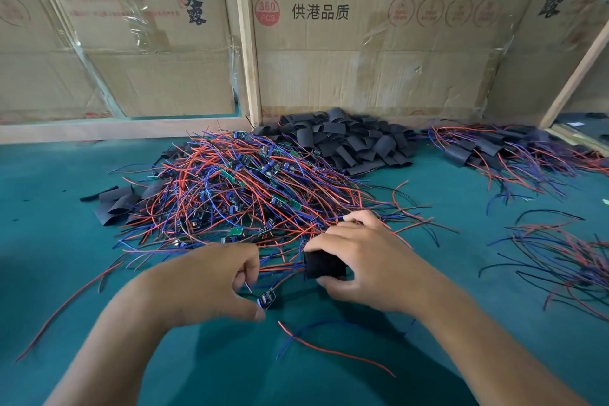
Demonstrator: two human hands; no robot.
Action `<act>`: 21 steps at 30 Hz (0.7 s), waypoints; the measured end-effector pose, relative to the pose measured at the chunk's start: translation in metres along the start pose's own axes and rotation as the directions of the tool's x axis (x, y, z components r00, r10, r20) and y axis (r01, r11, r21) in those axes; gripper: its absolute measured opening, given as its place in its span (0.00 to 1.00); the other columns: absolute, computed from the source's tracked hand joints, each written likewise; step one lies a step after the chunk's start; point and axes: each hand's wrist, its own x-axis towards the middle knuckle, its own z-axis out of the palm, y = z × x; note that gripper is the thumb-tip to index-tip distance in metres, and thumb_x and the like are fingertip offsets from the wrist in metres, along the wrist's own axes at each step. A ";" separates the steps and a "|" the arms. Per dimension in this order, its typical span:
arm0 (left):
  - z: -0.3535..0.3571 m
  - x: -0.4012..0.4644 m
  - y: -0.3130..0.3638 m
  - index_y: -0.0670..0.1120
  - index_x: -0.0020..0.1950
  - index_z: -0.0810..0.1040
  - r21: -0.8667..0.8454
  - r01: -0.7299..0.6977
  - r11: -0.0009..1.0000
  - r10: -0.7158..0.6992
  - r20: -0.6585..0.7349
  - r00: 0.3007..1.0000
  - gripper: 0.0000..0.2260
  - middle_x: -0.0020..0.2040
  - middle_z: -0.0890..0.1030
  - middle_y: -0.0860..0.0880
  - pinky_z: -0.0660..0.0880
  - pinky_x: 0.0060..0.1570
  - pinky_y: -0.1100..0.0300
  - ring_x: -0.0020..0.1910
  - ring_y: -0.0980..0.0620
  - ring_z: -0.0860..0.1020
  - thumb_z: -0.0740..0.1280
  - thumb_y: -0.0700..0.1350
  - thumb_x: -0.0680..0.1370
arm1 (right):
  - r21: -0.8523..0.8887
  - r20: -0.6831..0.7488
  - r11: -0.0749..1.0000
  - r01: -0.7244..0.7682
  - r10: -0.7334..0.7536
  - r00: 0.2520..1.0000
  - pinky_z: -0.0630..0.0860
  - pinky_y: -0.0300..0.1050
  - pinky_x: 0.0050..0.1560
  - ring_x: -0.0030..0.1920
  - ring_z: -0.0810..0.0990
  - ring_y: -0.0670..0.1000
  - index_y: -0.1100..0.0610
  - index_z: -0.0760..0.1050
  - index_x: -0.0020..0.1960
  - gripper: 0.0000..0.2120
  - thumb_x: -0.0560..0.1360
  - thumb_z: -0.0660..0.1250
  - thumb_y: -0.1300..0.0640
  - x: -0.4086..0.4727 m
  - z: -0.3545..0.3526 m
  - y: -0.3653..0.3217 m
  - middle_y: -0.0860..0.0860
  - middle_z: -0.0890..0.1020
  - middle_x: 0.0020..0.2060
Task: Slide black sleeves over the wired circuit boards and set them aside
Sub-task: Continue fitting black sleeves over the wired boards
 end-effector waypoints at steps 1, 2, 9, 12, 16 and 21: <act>0.003 0.001 0.002 0.54 0.46 0.72 0.007 -0.009 1.000 0.009 0.012 1.000 0.18 0.41 0.74 0.55 0.70 0.40 0.61 0.35 0.60 0.69 0.77 0.60 0.68 | -0.010 0.012 1.000 0.005 -0.005 1.000 0.57 0.46 0.70 0.55 0.75 0.46 0.47 0.76 0.61 0.16 0.75 0.67 0.45 0.000 0.000 -0.001 0.42 0.81 0.51; 0.006 0.003 0.005 0.54 0.45 0.72 0.026 -0.028 0.999 0.027 0.019 0.999 0.16 0.41 0.73 0.55 0.69 0.40 0.62 0.36 0.60 0.69 0.77 0.58 0.69 | -0.012 0.026 1.000 0.013 -0.013 1.000 0.58 0.46 0.70 0.55 0.75 0.46 0.47 0.76 0.61 0.16 0.75 0.67 0.45 0.001 0.000 -0.002 0.43 0.81 0.51; 0.008 0.007 0.020 0.55 0.43 0.72 0.100 -0.124 0.987 0.137 -0.131 0.982 0.09 0.45 0.74 0.57 0.70 0.50 0.61 0.45 0.61 0.72 0.71 0.55 0.75 | 0.067 0.074 0.996 0.053 -0.058 0.996 0.61 0.44 0.68 0.58 0.74 0.45 0.46 0.75 0.67 0.19 0.77 0.68 0.47 0.003 -0.002 -0.006 0.44 0.80 0.57; 0.004 0.008 0.025 0.55 0.45 0.73 0.101 -0.170 0.980 0.190 -0.236 0.953 0.08 0.46 0.75 0.59 0.65 0.49 0.64 0.47 0.64 0.72 0.70 0.56 0.76 | 0.073 0.046 0.996 0.042 -0.046 0.998 0.59 0.41 0.66 0.57 0.74 0.45 0.47 0.75 0.67 0.19 0.78 0.68 0.47 0.002 -0.006 -0.002 0.44 0.80 0.57; 0.003 0.009 0.032 0.52 0.46 0.75 0.041 -0.220 0.975 0.222 -0.311 0.924 0.08 0.43 0.80 0.58 0.65 0.45 0.70 0.43 0.64 0.74 0.71 0.53 0.77 | 0.135 0.002 0.990 0.026 -0.027 1.000 0.58 0.34 0.64 0.55 0.72 0.44 0.50 0.76 0.66 0.18 0.78 0.69 0.47 0.000 -0.010 0.004 0.44 0.81 0.57; 0.003 0.010 0.037 0.52 0.45 0.75 -0.019 -0.292 0.956 0.265 -0.371 0.890 0.07 0.42 0.79 0.56 0.69 0.47 0.67 0.45 0.58 0.76 0.72 0.50 0.77 | 0.124 -0.046 0.992 0.026 -0.021 0.999 0.66 0.42 0.58 0.54 0.74 0.45 0.54 0.78 0.64 0.18 0.78 0.69 0.47 -0.002 -0.011 0.006 0.47 0.82 0.55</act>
